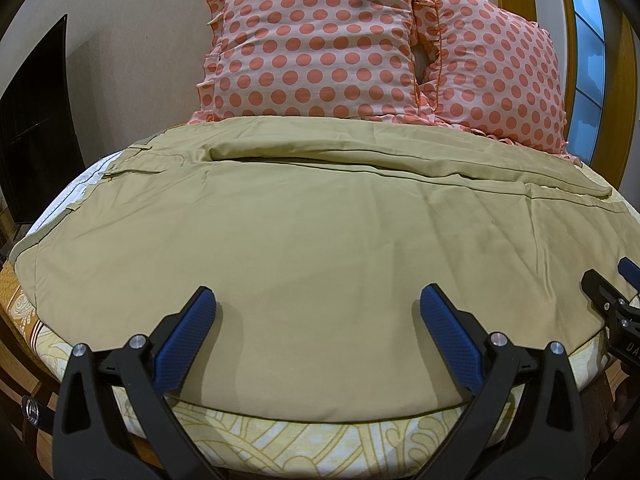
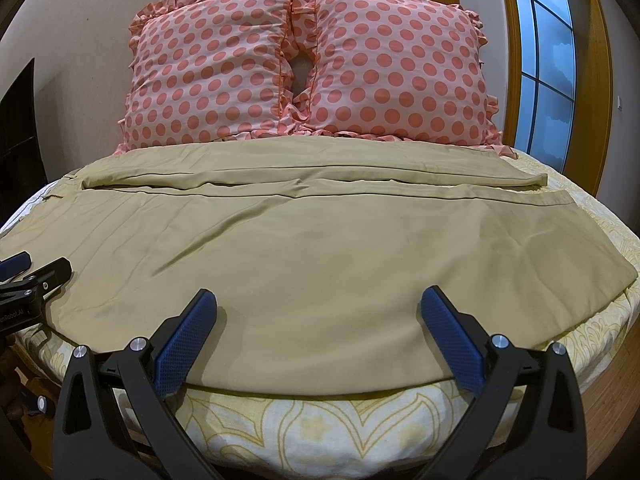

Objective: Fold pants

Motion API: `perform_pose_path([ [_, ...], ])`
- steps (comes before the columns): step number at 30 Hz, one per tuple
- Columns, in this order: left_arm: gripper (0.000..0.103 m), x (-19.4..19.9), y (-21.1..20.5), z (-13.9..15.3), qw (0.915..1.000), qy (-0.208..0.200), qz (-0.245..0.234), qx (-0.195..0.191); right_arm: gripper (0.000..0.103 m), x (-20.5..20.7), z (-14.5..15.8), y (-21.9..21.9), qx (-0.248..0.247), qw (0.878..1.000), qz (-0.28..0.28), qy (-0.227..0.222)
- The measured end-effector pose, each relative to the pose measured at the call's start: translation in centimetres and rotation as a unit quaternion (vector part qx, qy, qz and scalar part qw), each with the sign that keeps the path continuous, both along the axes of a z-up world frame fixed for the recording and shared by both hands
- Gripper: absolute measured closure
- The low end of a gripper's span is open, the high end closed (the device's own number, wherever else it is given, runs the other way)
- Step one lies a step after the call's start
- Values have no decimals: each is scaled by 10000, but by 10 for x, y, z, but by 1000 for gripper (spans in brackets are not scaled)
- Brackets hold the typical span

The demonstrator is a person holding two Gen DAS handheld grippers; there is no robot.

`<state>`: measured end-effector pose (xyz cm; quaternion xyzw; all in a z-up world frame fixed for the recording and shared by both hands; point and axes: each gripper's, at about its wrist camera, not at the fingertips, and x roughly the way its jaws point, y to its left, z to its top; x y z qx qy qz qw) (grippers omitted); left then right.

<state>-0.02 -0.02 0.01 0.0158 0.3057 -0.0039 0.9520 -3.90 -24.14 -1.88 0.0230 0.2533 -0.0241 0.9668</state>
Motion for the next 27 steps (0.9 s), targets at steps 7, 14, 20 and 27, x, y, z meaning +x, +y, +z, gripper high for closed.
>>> perform_pose_path([
  [7,2,0,0,0,10000,-1,0,0,1,0,0,0,0,10000,-1,-2],
  [14,2,0,0,0,10000,-3,0,0,1,0,0,0,0,10000,0,-3],
  [20,2,0,0,0,10000,-6,0,0,1,0,0,0,0,10000,0,-8],
  [27,2,0,0,0,10000,-8,-1,1,1,0,-2,-1,2,10000,0,-10],
])
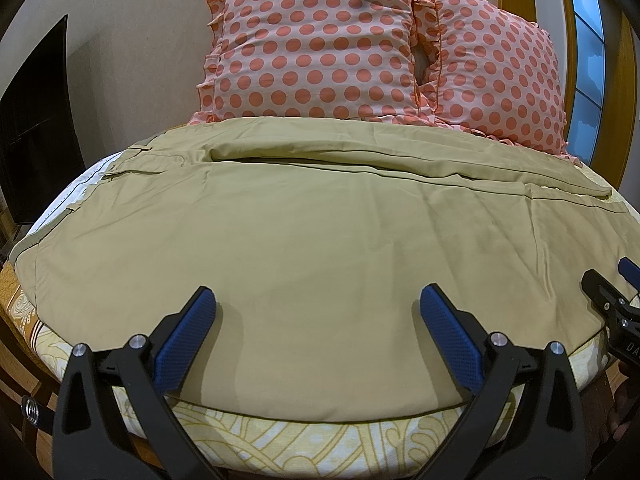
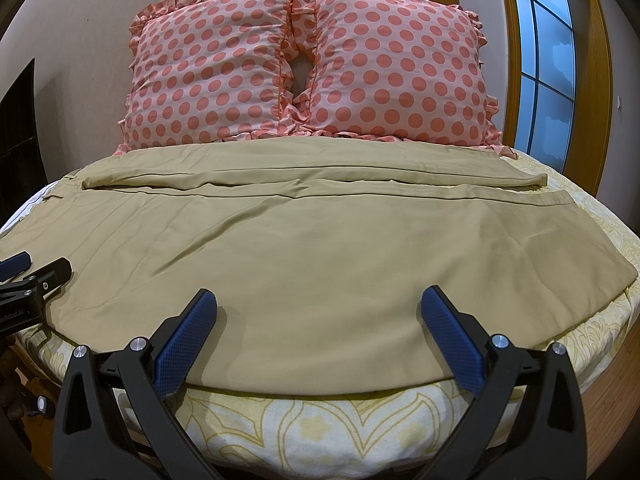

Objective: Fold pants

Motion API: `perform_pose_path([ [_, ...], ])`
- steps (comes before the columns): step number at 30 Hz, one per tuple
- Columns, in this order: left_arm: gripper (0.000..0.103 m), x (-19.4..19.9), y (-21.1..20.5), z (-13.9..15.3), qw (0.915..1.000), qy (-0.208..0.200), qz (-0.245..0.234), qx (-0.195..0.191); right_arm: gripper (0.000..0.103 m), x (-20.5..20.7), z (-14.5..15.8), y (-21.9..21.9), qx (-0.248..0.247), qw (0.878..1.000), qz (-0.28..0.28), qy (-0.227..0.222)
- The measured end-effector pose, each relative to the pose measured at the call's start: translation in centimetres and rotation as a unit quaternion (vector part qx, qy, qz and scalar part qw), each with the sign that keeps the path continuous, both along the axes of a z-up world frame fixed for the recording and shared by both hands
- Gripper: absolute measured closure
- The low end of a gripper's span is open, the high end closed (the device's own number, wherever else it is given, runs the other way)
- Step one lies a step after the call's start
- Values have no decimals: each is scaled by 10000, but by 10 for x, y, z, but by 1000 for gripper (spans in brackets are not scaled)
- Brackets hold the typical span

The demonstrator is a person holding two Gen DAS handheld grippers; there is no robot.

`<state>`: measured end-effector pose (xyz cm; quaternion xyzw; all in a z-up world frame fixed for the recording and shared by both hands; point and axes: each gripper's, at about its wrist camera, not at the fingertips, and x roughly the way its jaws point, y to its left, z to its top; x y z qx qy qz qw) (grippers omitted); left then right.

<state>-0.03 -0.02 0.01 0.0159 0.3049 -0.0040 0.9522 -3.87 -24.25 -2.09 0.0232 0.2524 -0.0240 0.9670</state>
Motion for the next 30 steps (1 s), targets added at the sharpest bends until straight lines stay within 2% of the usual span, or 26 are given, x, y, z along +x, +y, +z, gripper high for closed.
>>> perform_pose_path([
  [7,2,0,0,0,10000,-1,-6,2,1,1,-4,3,-8,10000,23,2],
  [10,2,3,1,2,9999,89,-74,0,1,12,4,-3,94,9993,204,310],
  [11,2,5,3,4,9998,162,-98,-20,1,15,12,-14,198,9989,205,368],
  [13,2,11,8,10,9996,255,-95,-43,1,22,33,-35,357,9992,29,166],
  [17,2,21,15,33,9999,-59,93,25,1,73,80,-94,630,9954,-720,24],
  [20,2,38,18,49,9993,-270,220,132,1,138,91,-143,990,9855,-1339,322],
  [21,2,47,18,54,9989,-332,281,197,1,170,88,-164,1156,9778,-1664,530],
  [23,2,61,20,60,9982,-387,382,260,1,206,80,-189,1311,9664,-2072,769],
  [24,2,66,20,61,9982,-393,383,246,3,230,74,-204,1393,9572,-2359,929],
  [25,2,71,21,62,9983,-393,379,209,10,246,68,-215,1447,9502,-2565,1015],
  [28,2,88,26,59,9990,-260,371,-1,19,296,48,-242,1552,9278,-3108,1363],
  [30,2,98,29,54,9996,47,237,-174,20,321,35,-254,1681,9124,-3412,1513],
])
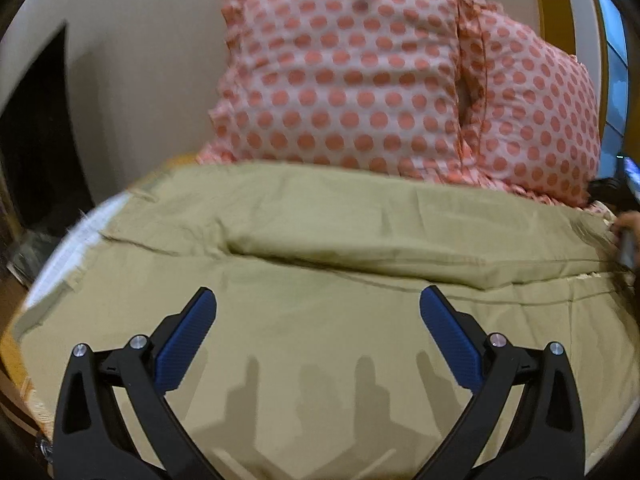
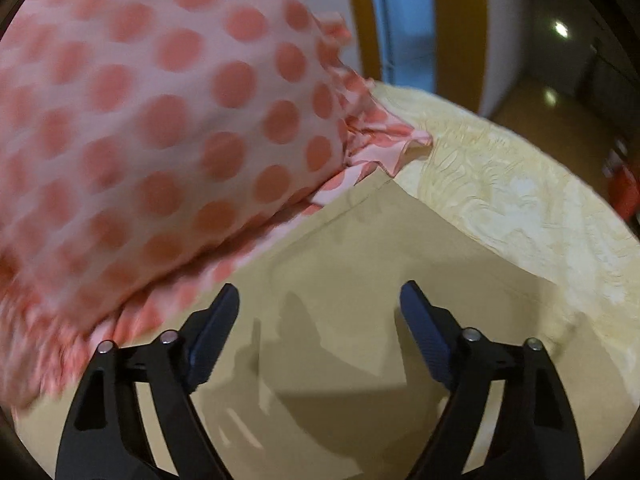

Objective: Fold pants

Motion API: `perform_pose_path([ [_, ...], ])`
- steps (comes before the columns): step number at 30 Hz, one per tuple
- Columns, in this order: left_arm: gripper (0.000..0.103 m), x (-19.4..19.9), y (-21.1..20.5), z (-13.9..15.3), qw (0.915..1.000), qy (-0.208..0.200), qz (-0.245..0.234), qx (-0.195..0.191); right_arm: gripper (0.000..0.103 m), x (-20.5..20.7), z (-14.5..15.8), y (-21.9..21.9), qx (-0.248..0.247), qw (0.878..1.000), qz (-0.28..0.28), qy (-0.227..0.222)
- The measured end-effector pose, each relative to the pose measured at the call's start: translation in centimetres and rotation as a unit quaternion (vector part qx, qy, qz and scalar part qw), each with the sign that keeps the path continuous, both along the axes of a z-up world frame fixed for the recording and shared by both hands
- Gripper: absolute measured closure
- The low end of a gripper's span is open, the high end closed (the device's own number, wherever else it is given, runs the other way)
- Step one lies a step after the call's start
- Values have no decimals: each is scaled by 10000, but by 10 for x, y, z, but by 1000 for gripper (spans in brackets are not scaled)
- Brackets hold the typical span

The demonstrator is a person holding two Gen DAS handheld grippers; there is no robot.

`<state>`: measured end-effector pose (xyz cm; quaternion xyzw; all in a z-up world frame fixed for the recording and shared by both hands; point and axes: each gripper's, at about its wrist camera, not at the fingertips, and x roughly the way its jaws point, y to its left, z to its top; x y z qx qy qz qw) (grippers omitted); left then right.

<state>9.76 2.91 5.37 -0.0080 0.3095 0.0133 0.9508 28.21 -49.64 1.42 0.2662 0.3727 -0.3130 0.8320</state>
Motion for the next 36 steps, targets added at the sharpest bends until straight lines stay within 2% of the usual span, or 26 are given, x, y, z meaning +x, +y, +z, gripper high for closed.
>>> perform_pose_path([
  [2,2,6,5,-5,9995,197,-87,-212,19,18,-11,-7,112,9994,-273,155],
  [4,2,8,8,-8,9989,297,-118,-352,21,33,-14,-6,-266,9981,-377,407],
  [5,2,9,9,-10,9985,348,-135,-409,21,42,-19,-4,-553,9953,-354,709],
  [6,2,12,11,-12,9979,416,-162,-476,25,43,-20,-2,-716,9949,-254,665],
  [7,2,13,11,-13,9974,471,-180,-518,35,41,-20,-2,-703,9957,-183,575],
  [8,2,16,12,-15,9967,538,-194,-583,57,36,-20,-3,-705,9963,-128,482],
  [10,2,15,15,-18,9957,588,-200,-689,83,30,-20,-9,-587,9977,66,318],
  [11,2,16,17,-19,9951,603,-188,-767,91,26,-20,-13,-501,9983,180,228],
  [13,2,15,20,-19,9943,575,-186,-883,97,11,-21,-23,-128,9991,363,-150],
  [16,2,10,27,-17,9921,413,-217,-1164,98,-40,-13,-31,364,9910,511,-1180],
  [17,2,8,29,-16,9915,349,-215,-1237,98,-53,-8,-32,461,9875,568,-1396],
  [20,2,-4,36,-9,9893,-70,-103,-1454,99,-139,2,-30,939,9642,793,-2349],
  [22,2,-10,38,-2,9887,-201,-99,-1485,99,-193,-1,-26,1162,9506,858,-2746],
  [24,2,-17,41,6,9876,-265,-170,-1538,99,-238,-12,-16,1329,9461,790,-2848],
  [26,2,-21,43,13,9867,-351,-175,-1575,98,-256,-24,-10,1519,9474,730,-2721],
  [28,2,-23,46,22,9877,-450,-116,-1492,96,-261,-41,-11,1916,9471,660,-2487],
  [30,2,-26,48,29,9903,-523,-37,-1288,87,-261,-53,-15,2343,9420,485,-2356],
  [31,2,-28,49,32,9908,-563,-39,-1231,74,-261,-56,-14,2462,9400,445,-2319],
  [32,2,-29,51,34,9909,-608,-48,-1198,68,-263,-57,-13,2511,9373,472,-2371],
  [34,2,-27,55,40,9918,-641,-11,-1102,62,-261,-54,-9,2431,9387,536,-2383],
  [36,2,-18,58,47,9935,-606,76,-964,61,-253,-53,-8,2387,9399,514,-2386],
])
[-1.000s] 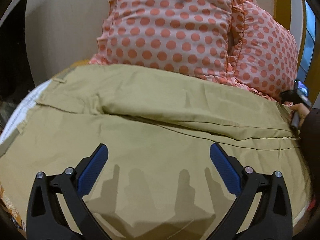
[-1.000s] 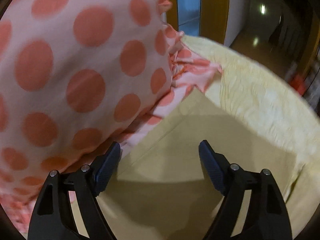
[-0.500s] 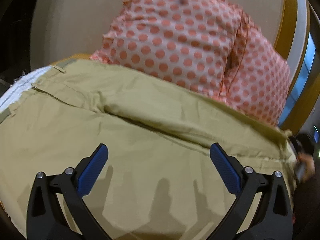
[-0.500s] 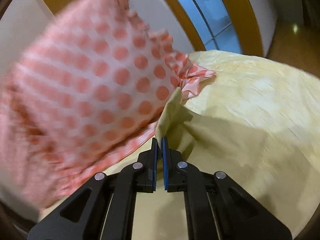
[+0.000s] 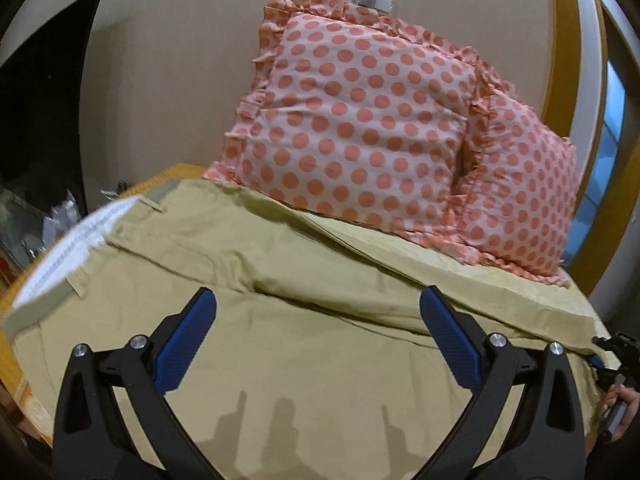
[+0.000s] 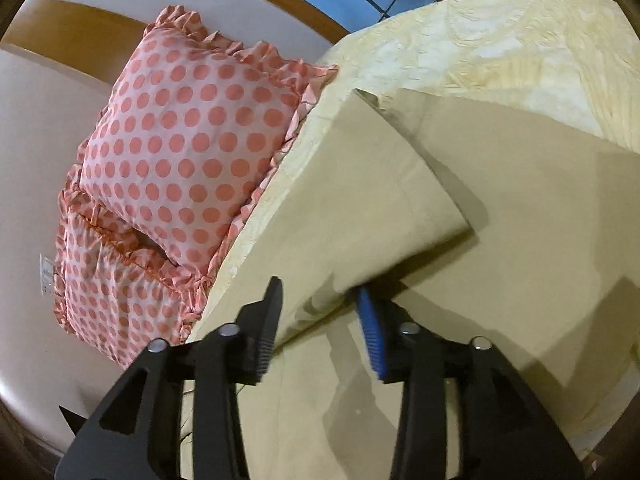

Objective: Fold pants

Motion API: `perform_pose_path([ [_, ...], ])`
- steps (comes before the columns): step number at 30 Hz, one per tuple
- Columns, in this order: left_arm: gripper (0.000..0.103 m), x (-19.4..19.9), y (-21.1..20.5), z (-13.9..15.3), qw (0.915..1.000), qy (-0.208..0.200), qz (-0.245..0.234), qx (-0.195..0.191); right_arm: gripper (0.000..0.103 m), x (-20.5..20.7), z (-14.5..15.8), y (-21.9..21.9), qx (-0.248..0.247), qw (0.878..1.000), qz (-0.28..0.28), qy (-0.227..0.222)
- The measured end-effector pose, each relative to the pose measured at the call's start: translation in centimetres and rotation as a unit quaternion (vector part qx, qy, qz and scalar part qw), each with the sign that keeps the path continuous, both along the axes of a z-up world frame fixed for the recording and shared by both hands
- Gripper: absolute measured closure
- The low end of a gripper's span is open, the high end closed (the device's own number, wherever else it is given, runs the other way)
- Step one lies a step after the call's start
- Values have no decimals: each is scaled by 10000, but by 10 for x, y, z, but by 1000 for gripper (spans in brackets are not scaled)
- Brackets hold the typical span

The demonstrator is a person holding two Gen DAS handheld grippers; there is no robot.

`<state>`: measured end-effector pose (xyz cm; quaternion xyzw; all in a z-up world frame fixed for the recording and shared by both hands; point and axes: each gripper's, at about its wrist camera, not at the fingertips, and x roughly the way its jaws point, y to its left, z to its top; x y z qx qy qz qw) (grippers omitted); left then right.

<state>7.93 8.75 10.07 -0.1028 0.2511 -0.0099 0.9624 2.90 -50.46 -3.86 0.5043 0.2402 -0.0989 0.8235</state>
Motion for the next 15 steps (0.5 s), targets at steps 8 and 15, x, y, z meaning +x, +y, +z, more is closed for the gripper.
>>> perform_pose_path([
  [8,2,92,20,2,9961,755,-86,-445,101,-8,11,-7,-256,9957,111,-889],
  [15,28,201,33,-47,9732,2057,406,-942,101,-20,24,-4,-357,9915,218,-1234],
])
